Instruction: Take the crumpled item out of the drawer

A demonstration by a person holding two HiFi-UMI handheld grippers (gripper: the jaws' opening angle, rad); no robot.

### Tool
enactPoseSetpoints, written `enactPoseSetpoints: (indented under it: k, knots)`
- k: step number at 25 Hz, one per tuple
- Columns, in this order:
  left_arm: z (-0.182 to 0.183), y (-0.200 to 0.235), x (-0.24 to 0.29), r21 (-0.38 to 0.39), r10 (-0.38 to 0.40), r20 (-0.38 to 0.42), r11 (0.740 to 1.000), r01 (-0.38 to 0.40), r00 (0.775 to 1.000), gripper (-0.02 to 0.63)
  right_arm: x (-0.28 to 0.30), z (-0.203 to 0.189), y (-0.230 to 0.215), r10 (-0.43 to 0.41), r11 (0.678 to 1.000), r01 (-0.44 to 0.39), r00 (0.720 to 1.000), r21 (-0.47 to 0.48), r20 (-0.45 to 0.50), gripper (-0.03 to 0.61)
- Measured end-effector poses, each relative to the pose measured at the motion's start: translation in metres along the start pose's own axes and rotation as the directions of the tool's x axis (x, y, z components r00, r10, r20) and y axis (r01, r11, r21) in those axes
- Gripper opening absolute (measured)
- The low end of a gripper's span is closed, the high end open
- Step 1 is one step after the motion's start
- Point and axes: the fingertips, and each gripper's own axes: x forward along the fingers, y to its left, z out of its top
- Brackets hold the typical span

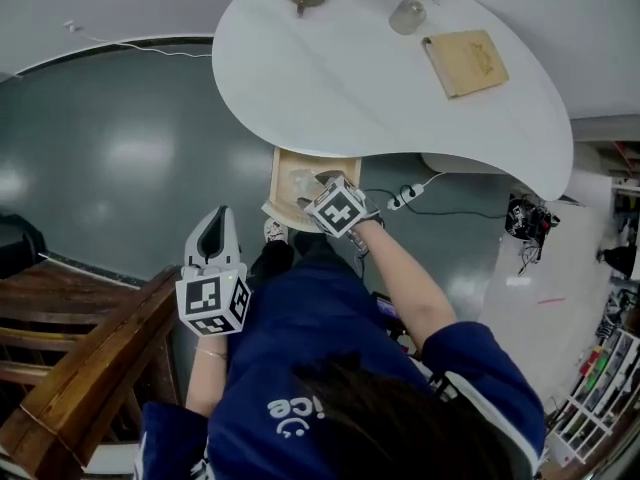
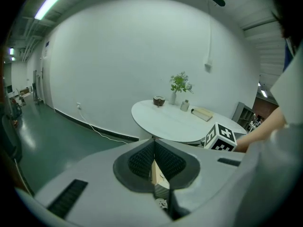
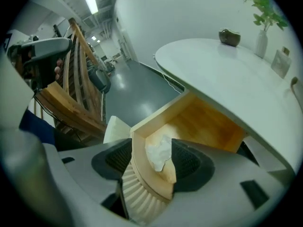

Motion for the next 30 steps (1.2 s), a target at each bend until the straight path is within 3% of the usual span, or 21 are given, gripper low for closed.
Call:
enactPoseSetpoints:
  k: [8,12,21,30]
  knots:
    - [-0.013,0.015,-0.006,-0.045,0.085,-0.03,0.995,-0.087,0.996,0.005,0.036,-0.006,-0.01,0.036,0.985,-0.047,0.997,-0.163,-0.068,0.279]
    - [-0.027,0.021,-0.008,-0.055,0.119,-0.065,0.991,-0.123,0.991,0.004,0.054,-0.016,-0.011,0.048,0.962,-0.077,0.992,-0.263,-0.118,0.311]
    - [-0.05,0.025,-0.012,-0.075,0.162,-0.136,0.982,-0.174,0.977,0.005,0.094,-0.036,-0.011,0.089,0.923,-0.161,0.973,-0.35,-0.213,0.359]
    - [-0.051,0.029,-0.01,-0.077,0.183,-0.144,0.978,-0.196,0.973,0.005,0.12,-0.05,-0.013,0.085,0.843,-0.235,0.946,-0.484,-0.313,0.374]
